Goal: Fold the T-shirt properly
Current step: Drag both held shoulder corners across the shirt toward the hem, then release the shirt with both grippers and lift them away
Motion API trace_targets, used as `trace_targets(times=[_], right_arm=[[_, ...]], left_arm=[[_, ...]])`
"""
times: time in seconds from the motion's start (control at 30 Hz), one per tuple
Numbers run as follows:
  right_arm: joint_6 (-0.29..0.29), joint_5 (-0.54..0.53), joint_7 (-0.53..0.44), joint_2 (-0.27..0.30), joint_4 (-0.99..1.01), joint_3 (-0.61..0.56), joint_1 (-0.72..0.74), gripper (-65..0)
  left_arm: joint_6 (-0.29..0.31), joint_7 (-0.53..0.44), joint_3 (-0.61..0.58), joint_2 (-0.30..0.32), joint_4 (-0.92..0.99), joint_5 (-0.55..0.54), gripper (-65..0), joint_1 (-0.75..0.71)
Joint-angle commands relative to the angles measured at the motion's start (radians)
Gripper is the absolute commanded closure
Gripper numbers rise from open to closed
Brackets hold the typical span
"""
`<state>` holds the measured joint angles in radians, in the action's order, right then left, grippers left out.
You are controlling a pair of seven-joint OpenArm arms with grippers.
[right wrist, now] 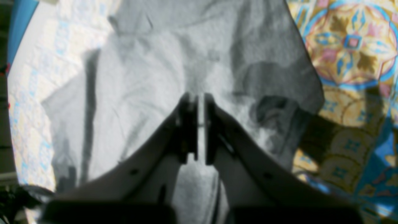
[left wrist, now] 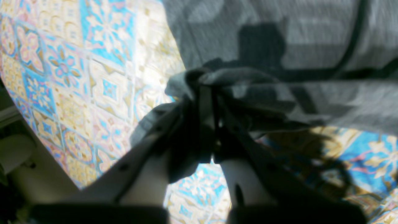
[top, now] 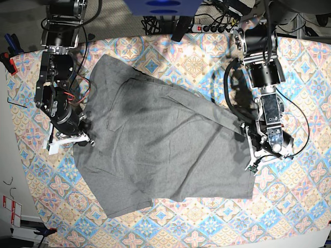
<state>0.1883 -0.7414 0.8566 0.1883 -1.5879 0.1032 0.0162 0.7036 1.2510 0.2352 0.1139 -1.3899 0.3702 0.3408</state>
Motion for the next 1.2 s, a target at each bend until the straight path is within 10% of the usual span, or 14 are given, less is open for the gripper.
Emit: trace_targets(times=[0.0,0.27,0.67,0.93,1.17], right_arm=[[-0.011,-0.008,-0.021,0.017,-0.016,0.003,0.023,-1.2],[-0.023,-0.008,-0.021,0.032,-0.016,0.003,0.018,-1.4],[-0.023,-0.007,0.184,0.053,-0.024,0.005,0.070,-26.3],[-0.023,-0.011,0.201,0.055,-0.027,0.013,0.066,-43.6],[-0.023,-0.013,0.194,0.055,-0.068,0.016,-0.034,-43.7]], left_arm=[[-0.005,-0.026,-0.001,0.004,0.011,0.005,-2.3,0.044],[-0.005,-0.245,0.002,-0.003,0.355,0.005,-3.8,0.165],[-0.005,-0.254,0.003,-0.001,0.215,-0.004,-48.2,0.137],[-0.005,-0.270,0.010,-0.015,-0.133,-0.006,-50.3,0.025],[-0.005,-0.529,0.054,-0.013,-0.343,0.005,-50.9,-0.282]])
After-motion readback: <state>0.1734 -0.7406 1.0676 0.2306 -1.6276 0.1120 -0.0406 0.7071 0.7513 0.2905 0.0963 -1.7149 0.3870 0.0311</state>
